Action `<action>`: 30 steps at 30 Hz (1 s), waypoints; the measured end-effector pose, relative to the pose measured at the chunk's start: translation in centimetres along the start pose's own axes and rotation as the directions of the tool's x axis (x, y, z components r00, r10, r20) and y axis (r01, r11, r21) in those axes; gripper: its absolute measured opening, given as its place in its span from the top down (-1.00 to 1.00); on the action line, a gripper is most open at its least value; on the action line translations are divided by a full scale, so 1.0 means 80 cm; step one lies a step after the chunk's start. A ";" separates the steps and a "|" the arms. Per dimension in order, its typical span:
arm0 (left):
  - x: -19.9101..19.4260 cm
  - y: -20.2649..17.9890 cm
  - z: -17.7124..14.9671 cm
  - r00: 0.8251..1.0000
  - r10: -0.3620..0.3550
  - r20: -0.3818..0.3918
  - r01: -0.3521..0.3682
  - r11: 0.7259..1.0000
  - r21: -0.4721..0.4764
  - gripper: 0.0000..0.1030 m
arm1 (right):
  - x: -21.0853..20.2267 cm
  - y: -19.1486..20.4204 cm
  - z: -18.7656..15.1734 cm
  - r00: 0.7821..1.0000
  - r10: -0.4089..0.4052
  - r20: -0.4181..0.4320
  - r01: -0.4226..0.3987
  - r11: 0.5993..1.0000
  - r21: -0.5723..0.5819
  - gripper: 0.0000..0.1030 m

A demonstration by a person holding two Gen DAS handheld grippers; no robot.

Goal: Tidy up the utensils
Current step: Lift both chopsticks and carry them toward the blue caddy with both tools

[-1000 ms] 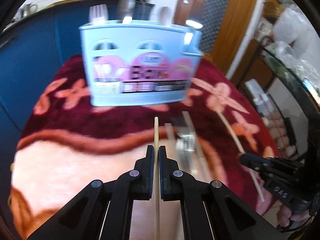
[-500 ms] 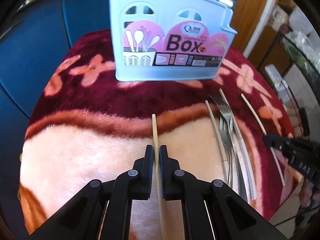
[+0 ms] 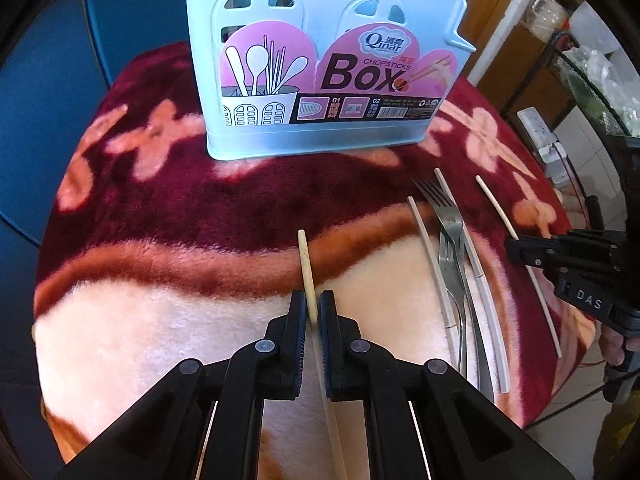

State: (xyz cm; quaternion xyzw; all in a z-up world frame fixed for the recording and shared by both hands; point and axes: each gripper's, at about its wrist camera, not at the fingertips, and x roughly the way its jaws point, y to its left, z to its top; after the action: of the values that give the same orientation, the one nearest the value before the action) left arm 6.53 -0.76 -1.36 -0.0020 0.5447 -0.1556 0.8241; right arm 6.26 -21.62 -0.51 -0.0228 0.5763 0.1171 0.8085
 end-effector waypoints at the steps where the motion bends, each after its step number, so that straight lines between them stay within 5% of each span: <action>1: 0.001 0.001 0.001 1.000 -0.007 -0.006 0.007 1.000 -0.002 0.87 | 0.000 -0.001 0.001 1.000 0.005 -0.003 -0.005 1.000 0.002 0.85; 13: -0.006 0.008 0.000 0.998 -0.054 0.033 0.055 0.998 -0.034 0.92 | -0.013 -0.019 -0.008 0.997 0.061 0.036 -0.063 0.997 0.034 0.88; 20: -0.025 0.011 -0.007 0.989 -0.100 0.108 0.108 0.991 -0.076 0.92 | -0.045 -0.012 -0.018 0.986 0.102 0.134 -0.111 0.992 0.057 0.88; 30: -0.081 0.000 0.000 0.949 -0.109 0.295 0.140 0.986 -0.087 0.92 | -0.097 0.002 -0.020 0.933 0.088 0.350 -0.113 0.992 0.051 0.88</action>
State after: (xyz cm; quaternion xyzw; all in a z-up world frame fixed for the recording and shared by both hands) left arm 4.23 0.91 4.44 -0.1029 0.4247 -0.1760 0.8821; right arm 2.30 -23.00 6.26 0.0559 0.4287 0.1402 0.8907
